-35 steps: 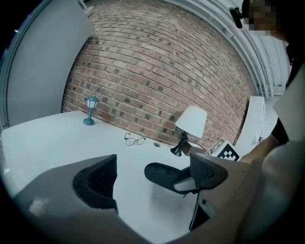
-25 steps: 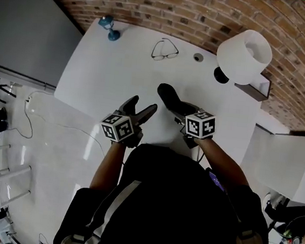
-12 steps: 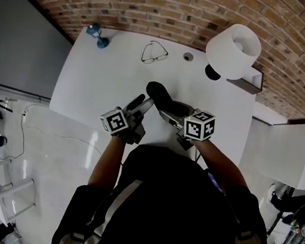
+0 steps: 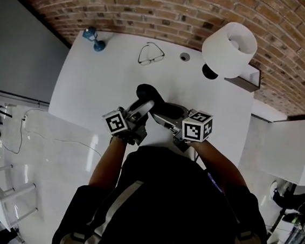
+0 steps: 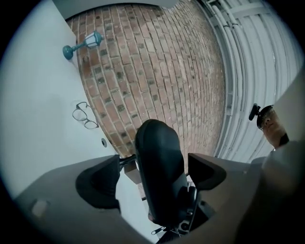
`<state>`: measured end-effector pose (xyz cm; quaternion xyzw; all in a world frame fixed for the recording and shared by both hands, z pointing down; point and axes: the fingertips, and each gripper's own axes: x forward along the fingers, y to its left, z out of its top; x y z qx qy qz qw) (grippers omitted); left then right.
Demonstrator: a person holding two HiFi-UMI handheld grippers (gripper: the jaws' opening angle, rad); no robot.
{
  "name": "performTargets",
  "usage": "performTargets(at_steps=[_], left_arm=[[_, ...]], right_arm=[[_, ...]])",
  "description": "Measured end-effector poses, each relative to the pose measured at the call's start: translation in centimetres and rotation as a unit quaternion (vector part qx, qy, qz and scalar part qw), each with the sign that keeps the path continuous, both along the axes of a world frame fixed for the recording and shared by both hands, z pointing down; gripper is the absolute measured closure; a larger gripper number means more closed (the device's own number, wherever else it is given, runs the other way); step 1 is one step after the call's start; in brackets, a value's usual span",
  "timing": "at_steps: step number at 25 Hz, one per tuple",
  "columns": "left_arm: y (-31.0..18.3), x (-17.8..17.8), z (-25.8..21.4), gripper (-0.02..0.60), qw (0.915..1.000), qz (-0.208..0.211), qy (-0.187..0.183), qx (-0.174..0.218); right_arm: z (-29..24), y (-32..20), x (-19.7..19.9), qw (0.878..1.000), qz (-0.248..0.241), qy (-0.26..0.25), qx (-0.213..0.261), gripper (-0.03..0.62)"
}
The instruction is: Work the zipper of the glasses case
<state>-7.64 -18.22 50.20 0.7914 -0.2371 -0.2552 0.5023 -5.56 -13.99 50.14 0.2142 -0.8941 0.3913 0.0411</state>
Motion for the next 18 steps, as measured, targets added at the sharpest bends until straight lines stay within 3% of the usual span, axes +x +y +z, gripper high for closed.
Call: performTargets(at_steps=[3, 10, 14, 18], left_arm=[[0.1, 0.4, -0.5, 0.142, 0.9999, 0.008, 0.001, 0.011], [1.0, 1.3, -1.6, 0.267, 0.9987, 0.030, 0.031, 0.027], [1.3, 1.3, -1.9, 0.272, 0.9982, 0.035, 0.032, 0.036], [1.8, 1.1, -2.5, 0.273, 0.9968, 0.043, 0.011, 0.066]], right_arm=[[0.0, 0.7, -0.6, 1.000, -0.019, 0.002, 0.005, 0.327], [0.5, 1.7, -1.9, 0.999, -0.049, 0.012, 0.006, 0.327], [0.3, 1.9, -1.7, 0.998, -0.058, 0.010, 0.013, 0.330], [0.0, 2.4, -1.6, 0.997, -0.077, 0.000, 0.018, 0.330]])
